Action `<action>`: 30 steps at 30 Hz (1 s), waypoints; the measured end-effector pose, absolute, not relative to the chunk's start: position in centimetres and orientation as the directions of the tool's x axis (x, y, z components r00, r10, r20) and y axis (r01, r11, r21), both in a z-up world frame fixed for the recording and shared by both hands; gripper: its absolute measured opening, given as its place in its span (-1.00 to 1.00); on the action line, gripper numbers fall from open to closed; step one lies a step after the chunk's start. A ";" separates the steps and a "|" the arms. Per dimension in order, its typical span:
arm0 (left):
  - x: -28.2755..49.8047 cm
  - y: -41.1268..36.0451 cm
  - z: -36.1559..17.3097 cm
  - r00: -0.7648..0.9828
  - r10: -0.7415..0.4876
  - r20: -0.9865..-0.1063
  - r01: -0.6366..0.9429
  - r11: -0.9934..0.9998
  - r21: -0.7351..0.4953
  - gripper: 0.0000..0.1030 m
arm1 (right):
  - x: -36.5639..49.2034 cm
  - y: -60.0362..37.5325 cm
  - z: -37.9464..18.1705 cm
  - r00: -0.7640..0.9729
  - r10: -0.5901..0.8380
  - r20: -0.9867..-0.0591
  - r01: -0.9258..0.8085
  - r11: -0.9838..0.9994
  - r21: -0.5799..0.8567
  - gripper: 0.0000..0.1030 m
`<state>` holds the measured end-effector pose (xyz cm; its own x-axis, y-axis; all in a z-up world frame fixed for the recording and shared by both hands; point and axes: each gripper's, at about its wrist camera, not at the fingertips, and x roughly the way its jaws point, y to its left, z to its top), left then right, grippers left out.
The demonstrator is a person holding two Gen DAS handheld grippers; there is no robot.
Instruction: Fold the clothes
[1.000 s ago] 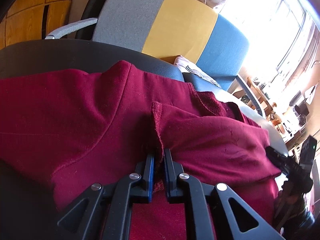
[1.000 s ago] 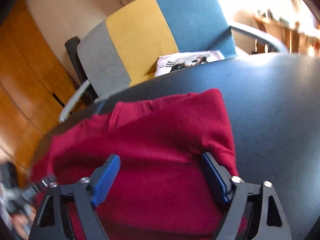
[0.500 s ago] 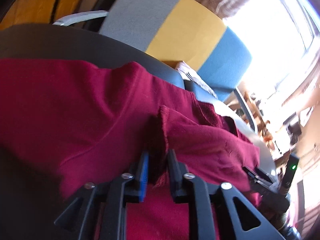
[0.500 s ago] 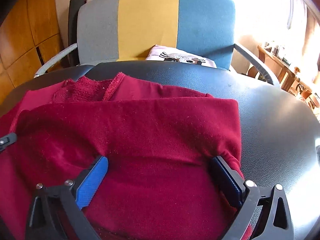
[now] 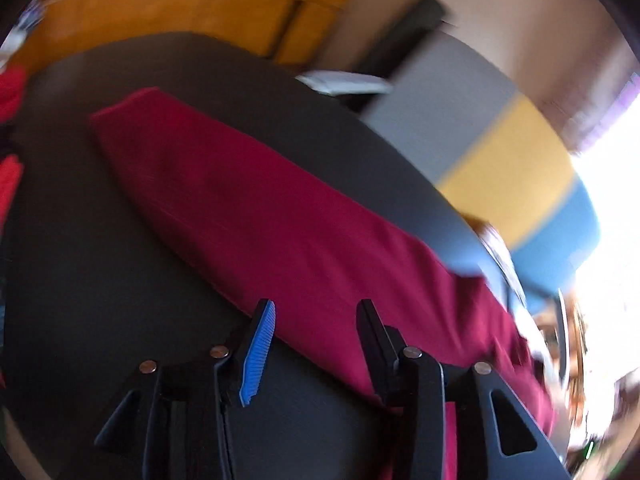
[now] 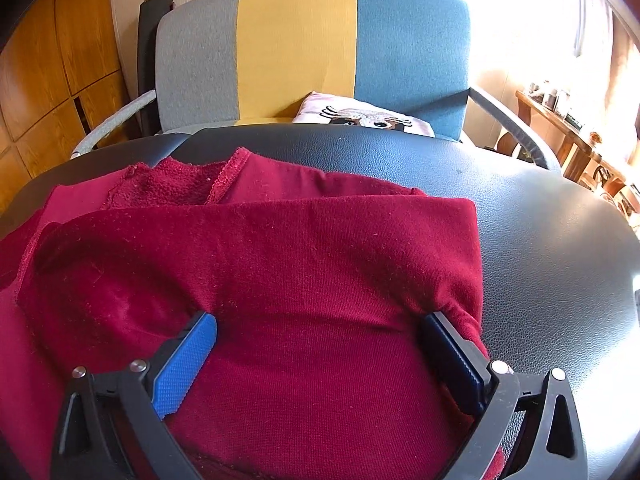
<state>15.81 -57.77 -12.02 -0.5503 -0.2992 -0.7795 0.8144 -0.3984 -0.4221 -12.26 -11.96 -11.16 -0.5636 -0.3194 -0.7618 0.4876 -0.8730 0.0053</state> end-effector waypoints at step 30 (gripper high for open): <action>14.0 -69.3 -12.9 -0.356 -0.452 -0.818 0.933 -0.121 -0.339 -0.82 | -12.2 -12.1 -11.5 -0.557 -0.351 -0.752 0.488 -0.872 0.045 1.00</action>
<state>13.98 -69.30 -12.95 -0.3557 -0.4516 -0.8183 0.9330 -0.1209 -0.3389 -12.20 -12.11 -11.49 -0.5575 -0.3511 -0.7523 0.4883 -0.8715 0.0449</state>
